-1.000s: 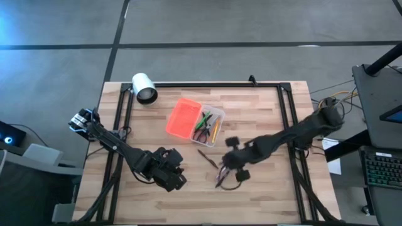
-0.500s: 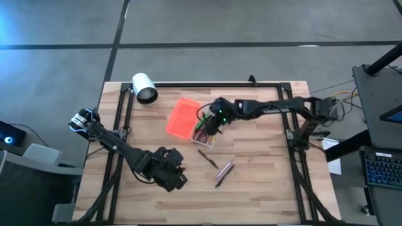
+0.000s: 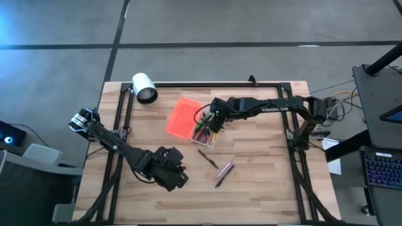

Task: Pick & place school supplies into a supply box
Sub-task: Put the black pen into the orange supply box, then put the brown pen into the orange supply box

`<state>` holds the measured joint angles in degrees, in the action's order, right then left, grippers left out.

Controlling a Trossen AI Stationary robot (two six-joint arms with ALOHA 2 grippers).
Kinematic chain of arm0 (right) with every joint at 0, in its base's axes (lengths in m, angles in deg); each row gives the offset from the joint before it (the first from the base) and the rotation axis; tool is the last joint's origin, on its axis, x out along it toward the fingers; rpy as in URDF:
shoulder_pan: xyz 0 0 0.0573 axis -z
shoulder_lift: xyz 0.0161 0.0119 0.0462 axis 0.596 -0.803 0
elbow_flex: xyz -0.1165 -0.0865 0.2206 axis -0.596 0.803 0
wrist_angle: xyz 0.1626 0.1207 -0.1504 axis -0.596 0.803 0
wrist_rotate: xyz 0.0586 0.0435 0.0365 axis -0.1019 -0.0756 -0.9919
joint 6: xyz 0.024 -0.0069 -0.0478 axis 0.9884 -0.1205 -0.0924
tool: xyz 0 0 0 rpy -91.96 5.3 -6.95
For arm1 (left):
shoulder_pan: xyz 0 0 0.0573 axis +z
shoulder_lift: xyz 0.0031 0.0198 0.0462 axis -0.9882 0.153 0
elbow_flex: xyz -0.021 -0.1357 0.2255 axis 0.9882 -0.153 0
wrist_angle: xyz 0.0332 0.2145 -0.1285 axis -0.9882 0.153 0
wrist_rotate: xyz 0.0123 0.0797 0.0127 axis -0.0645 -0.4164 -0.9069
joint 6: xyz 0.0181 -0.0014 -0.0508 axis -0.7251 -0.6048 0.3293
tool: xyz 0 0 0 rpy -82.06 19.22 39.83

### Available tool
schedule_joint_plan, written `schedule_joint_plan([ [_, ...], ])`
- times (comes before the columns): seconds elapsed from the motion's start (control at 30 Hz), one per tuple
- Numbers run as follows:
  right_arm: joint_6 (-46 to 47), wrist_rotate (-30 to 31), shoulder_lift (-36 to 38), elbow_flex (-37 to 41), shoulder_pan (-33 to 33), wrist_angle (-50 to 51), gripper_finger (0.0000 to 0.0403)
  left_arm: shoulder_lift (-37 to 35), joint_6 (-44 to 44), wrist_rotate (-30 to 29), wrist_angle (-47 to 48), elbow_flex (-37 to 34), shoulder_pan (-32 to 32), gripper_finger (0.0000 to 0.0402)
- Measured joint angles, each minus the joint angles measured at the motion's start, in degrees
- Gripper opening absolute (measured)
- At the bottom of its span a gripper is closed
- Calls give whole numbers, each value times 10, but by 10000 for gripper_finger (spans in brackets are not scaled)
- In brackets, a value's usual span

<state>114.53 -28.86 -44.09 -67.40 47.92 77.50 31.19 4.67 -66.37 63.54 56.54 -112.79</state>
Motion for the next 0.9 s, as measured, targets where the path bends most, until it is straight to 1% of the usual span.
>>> schedule_joint_plan([
  [0.03, -44, -1, -1, 1, 2, 11, 142, 0, 0, -4, 0, 0, 0, 108],
  [0.1, -131, -29, -6, 5, 5, 14, 138, 0, -2, -11, 0, 0, 1, 108],
  [0.17, -175, -60, -13, 6, 4, 14, 132, 0, -4, -11, 0, 0, 3, 108],
  [0.27, -164, -95, -36, 7, 1, 10, 124, 0, -5, -11, 0, 0, 4, 108],
  [0.4, -138, -189, -71, 1, 5, 12, 118, 0, 3, -11, -1, 0, 4, 108],
  [0.53, -89, -265, -101, -15, -4, 9, 116, 0, 16, -11, -1, 0, 4, 108],
  [0.63, -55, -311, -109, -40, -15, -6, 119, 0, 16, -10, -1, 0, 4, 108],
  [0.7, -44, -317, -105, -59, -23, -25, 121, 0, 16, -9, -2, 0, 4, 108],
  [0.77, -47, -296, -99, -79, -32, -23, 124, 0, 16, -9, -3, 0, 4, 108],
  [0.83, -59, -246, -92, -98, -38, -3, 127, 0, 16, -8, -5, 0, 4, 108],
  [0.9, -111, -189, -78, -112, -45, 34, 129, 0, 15, -8, -5, 0, 4, 108],
])
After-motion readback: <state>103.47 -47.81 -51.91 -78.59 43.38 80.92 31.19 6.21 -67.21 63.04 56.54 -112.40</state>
